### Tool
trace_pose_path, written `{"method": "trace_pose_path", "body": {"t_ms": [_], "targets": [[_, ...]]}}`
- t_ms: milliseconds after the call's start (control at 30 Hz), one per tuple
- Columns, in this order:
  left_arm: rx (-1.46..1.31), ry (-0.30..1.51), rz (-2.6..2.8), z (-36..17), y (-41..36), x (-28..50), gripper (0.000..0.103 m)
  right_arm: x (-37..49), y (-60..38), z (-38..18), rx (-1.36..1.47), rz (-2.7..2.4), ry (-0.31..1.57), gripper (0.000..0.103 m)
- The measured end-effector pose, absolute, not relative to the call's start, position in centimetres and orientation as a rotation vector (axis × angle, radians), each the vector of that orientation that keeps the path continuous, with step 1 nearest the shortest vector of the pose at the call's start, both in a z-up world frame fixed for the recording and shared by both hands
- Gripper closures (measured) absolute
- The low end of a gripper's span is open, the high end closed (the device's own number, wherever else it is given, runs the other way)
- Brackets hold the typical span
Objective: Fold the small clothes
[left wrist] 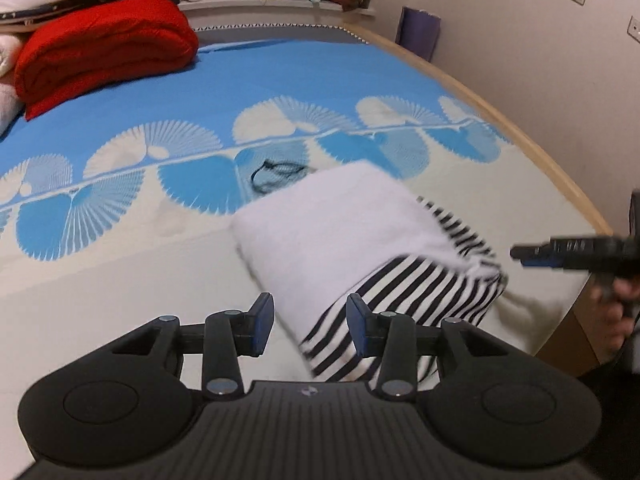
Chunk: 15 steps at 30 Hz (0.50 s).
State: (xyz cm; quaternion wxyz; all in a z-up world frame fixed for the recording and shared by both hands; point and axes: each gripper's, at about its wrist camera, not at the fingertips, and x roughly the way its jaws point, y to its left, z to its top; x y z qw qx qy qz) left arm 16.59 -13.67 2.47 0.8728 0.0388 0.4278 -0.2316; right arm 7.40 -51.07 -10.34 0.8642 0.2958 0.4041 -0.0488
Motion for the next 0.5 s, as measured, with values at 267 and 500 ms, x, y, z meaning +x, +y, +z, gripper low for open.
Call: {"method": "trace_pose_path", "body": {"t_ms": [267, 500], "targets": [[0.055, 0.932, -0.421, -0.7, -13.1, 17.2, 0.06, 11.0, -46.5, -11.2, 0.408, 0.054, 0.905, 0.037], [-0.032, 0.98, -0.405, -1.2, -13.0, 18.3, 0.06, 13.1, -44.7, -13.4, 0.266, 0.096, 0.988, 0.066]]}}
